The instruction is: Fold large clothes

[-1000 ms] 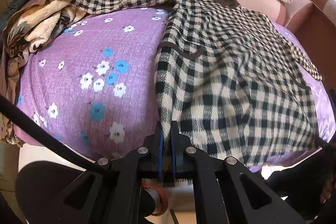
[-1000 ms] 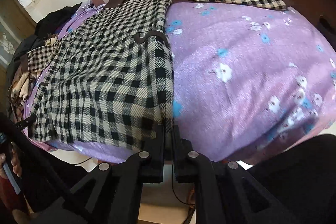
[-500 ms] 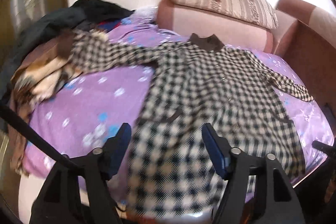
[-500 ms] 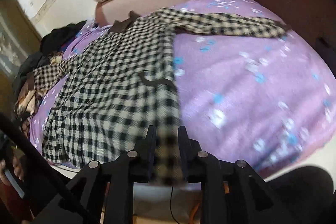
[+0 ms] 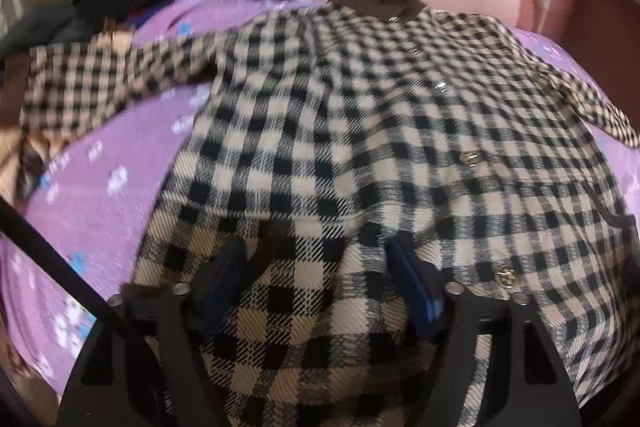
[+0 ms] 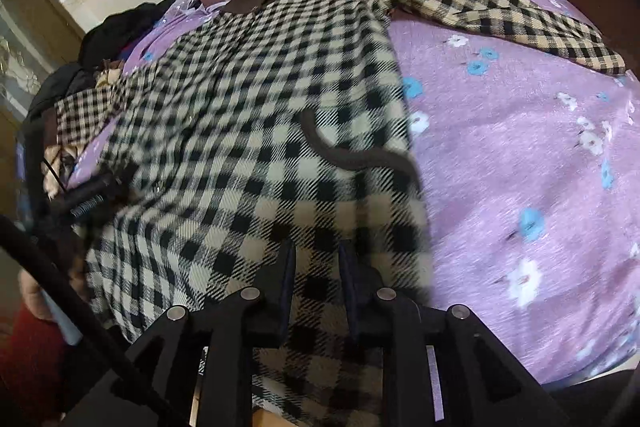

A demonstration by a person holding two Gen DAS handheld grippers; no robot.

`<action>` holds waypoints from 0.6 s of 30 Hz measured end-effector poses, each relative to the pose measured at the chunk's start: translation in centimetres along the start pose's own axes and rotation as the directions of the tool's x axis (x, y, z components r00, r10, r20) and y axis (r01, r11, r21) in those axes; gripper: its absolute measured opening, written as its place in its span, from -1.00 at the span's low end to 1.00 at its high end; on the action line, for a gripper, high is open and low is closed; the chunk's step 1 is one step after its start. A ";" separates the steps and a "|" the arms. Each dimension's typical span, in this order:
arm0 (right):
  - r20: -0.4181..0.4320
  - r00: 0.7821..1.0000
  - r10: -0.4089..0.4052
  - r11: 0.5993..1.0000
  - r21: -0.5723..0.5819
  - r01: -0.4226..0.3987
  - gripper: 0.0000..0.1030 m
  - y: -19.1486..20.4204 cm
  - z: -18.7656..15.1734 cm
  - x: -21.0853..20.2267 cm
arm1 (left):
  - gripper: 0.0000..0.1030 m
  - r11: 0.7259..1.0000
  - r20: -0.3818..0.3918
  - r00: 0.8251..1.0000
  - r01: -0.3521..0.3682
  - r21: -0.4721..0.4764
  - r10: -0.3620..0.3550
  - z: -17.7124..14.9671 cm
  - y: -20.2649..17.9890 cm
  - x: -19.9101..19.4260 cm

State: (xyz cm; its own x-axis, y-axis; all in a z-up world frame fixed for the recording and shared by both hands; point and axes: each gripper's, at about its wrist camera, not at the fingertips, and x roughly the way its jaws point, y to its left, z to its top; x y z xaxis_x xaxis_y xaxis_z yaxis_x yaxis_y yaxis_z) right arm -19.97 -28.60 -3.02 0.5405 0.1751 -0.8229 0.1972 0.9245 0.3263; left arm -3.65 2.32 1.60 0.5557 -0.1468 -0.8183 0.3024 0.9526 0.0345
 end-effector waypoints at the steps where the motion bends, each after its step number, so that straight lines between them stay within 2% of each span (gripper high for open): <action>1: 0.019 1.000 -0.019 1.000 0.018 0.019 -0.53 -1.0 0.8 -0.6 | 0.57 1.000 0.003 1.000 0.002 -0.013 -0.002 0.0 0.2 0.0; 2: 0.033 0.999 -0.034 0.999 0.038 0.033 -0.52 -2.0 1.6 -0.9 | 0.61 1.000 0.002 1.000 0.003 -0.023 -0.002 -0.1 0.4 0.1; 3: 0.055 0.996 -0.065 0.995 0.081 0.060 -0.32 -3.6 2.7 -1.5 | 0.65 1.000 0.000 1.000 0.005 -0.026 -0.005 -0.1 0.5 0.2; 5: 0.100 0.981 -0.169 0.961 0.239 0.141 0.10 -8.5 5.2 -2.6 | 0.70 1.000 0.008 1.000 0.002 -0.029 -0.002 -0.2 0.5 0.3; 9: 0.129 0.930 -0.343 0.829 0.507 0.236 0.12 -19.0 9.1 -3.1 | 0.80 0.999 0.018 1.000 -0.016 -0.035 0.017 -0.4 -0.1 0.7; 13: 0.166 0.926 -0.340 0.695 0.708 0.129 0.12 -26.7 10.4 -3.1 | 0.87 0.999 0.037 0.999 -0.028 -0.031 0.029 -0.3 -0.4 1.0; 16: 0.206 0.925 -0.320 0.646 0.761 0.055 0.13 -29.4 11.1 -2.7 | 0.91 0.999 0.040 0.999 -0.031 -0.031 0.032 -0.3 -0.2 1.1; 18: 0.230 0.922 -0.312 0.630 0.776 0.019 0.15 -30.3 11.7 -2.5 | 0.94 0.999 0.039 0.999 -0.033 -0.031 0.034 -0.3 -0.2 1.2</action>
State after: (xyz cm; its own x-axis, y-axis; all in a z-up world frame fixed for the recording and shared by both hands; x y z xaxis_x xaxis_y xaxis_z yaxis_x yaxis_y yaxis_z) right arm -17.69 -61.03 -5.41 0.6251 -0.2052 -0.7531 0.7696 0.3231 0.5508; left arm -3.23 2.04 0.47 0.5951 -0.1246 -0.7940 0.2596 0.9647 0.0432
